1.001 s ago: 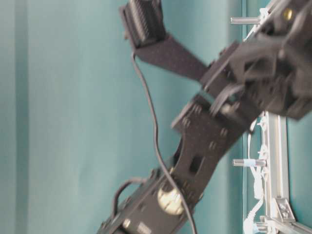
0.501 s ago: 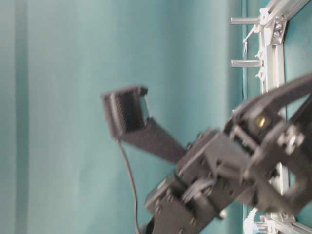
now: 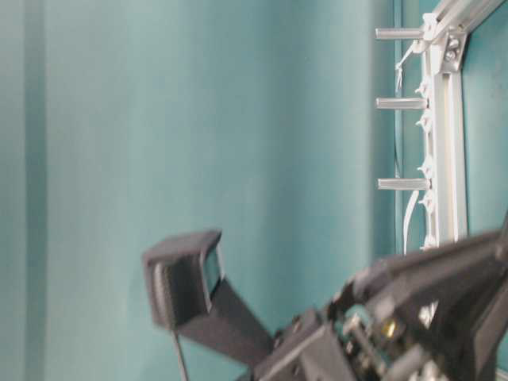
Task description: Insert the wire through the string loop located on the right side.
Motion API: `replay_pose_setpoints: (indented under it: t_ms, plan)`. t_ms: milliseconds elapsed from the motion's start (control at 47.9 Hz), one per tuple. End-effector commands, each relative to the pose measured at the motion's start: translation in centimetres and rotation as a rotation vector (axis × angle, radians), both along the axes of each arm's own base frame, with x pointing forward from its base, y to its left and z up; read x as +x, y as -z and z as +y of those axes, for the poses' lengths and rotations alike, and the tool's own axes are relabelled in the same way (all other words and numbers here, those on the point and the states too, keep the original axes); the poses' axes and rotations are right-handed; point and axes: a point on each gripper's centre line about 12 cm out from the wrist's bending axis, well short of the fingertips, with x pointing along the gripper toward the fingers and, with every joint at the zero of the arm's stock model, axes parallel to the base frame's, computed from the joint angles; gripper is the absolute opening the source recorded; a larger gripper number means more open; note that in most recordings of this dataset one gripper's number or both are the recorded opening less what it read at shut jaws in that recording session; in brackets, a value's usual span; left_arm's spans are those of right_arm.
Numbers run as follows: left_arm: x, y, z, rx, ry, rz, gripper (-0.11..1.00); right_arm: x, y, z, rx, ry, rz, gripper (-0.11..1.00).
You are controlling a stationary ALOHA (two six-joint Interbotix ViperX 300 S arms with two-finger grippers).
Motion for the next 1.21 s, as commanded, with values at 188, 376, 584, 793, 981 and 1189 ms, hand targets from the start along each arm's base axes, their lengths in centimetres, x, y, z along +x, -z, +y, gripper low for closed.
replay_pose_setpoints:
  t_ms: [188,376,584,793,981,1189]
  plan:
    - [-4.1,-2.0,0.1,-0.016,-0.002,0.038,0.22,0.5,-0.7,0.1,0.008,0.003,-0.026,0.99]
    - [-7.2,-1.1,0.1,-0.057,-0.043,0.103,0.22,0.5,-0.7,0.1,0.009,0.003,-0.028,0.99]
    - [-9.8,0.1,-1.3,-0.099,-0.044,0.154,0.22,0.7,-0.9,0.2,0.012,0.005,-0.033,0.99]
    - [-11.0,0.9,-2.7,-0.092,-0.013,0.241,0.22,0.7,-0.9,0.2,0.011,0.003,-0.033,0.99]
    - [-12.0,1.9,-2.8,-0.092,-0.032,0.318,0.22,0.8,-1.0,0.2,0.012,0.003,-0.038,0.99]
    - [-12.2,2.2,-2.7,-0.094,-0.043,0.336,0.22,0.9,-1.0,0.2,0.013,0.003,-0.039,0.99]
